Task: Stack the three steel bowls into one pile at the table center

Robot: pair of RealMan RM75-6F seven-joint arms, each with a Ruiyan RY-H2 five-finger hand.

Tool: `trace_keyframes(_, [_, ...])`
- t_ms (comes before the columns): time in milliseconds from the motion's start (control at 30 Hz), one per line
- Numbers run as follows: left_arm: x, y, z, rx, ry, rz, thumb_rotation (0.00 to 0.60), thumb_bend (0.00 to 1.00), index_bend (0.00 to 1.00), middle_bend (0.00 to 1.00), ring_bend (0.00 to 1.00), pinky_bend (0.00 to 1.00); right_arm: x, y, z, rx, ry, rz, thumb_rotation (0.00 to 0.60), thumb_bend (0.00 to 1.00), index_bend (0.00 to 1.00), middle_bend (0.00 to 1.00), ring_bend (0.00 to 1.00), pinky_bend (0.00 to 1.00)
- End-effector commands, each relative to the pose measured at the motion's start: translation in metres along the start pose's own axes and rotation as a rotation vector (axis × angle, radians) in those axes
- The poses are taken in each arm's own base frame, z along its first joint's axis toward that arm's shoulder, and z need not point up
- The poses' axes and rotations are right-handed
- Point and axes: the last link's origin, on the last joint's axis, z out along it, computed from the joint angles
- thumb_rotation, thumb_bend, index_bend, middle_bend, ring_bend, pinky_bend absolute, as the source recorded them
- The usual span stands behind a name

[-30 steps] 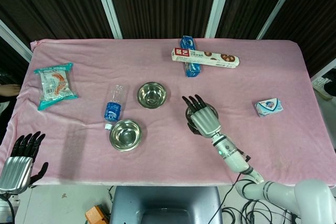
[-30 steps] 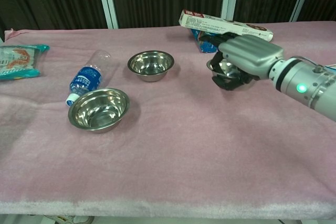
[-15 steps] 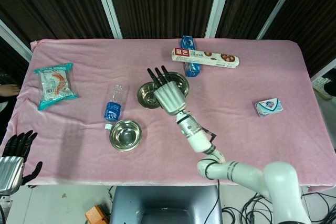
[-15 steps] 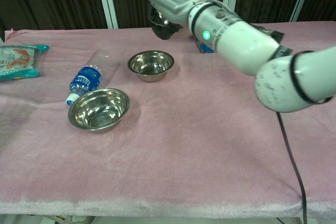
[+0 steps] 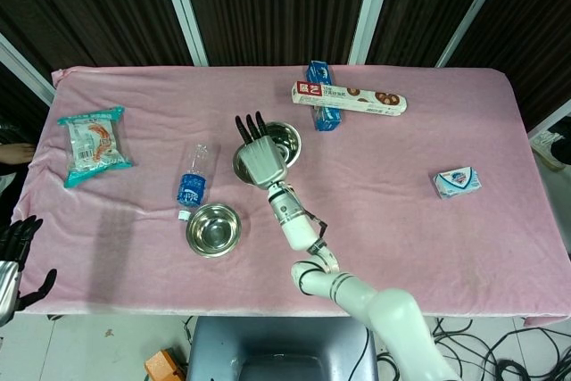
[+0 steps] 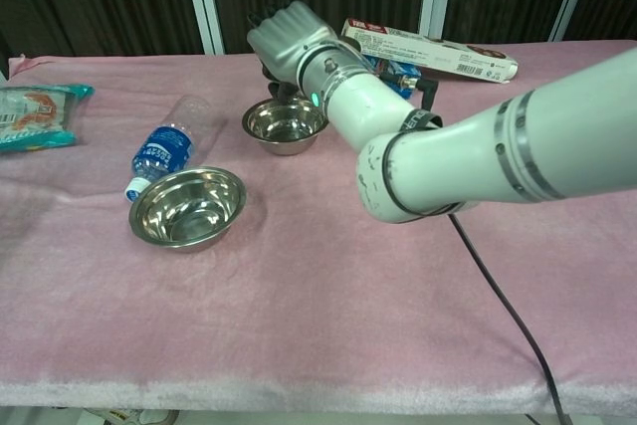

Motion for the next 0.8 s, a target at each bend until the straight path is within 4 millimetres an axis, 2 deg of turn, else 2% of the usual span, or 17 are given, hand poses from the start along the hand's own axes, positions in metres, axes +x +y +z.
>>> trace_keyframes(33, [0.000,-0.001,0.001,0.001,-0.002,-0.002,0.600,0.37,0.00,0.04,0.04,0.06,-0.006,-0.023,0.001,0.054,-0.073,0.065,0.600,0.60,0.77,0.12,0.00,0.00])
trace_keyframes(333, [-0.003,0.001,0.006,-0.001,-0.018,0.002,0.600,0.37,0.00,0.04,0.04,0.06,-0.010,-0.035,-0.002,0.097,-0.108,0.076,0.600,0.60,0.70,0.12,0.00,0.00])
trace_keyframes(567, [-0.004,0.001,0.008,-0.002,-0.021,0.006,0.600,0.37,0.00,0.04,0.04,0.06,-0.013,-0.031,-0.001,0.081,-0.120,0.051,0.600,0.60,0.62,0.12,0.00,0.00])
trace_keyframes(600, [-0.004,0.002,0.008,-0.001,-0.020,0.005,0.600,0.37,0.00,0.04,0.04,0.06,-0.013,-0.031,-0.001,0.077,-0.121,0.051,0.600,0.60,0.59,0.12,0.00,0.00])
trace_keyframes(667, [-0.004,0.002,0.007,-0.002,-0.018,0.006,0.600,0.37,0.00,0.04,0.04,0.06,-0.012,-0.030,-0.001,0.068,-0.122,0.055,0.600,0.60,0.46,0.12,0.00,0.00])
trace_keyframes(800, [-0.005,0.002,0.008,-0.005,-0.023,0.008,0.600,0.37,0.00,0.04,0.04,0.06,-0.012,-0.029,-0.001,0.055,-0.126,0.058,0.600,0.57,0.11,0.05,0.00,0.00])
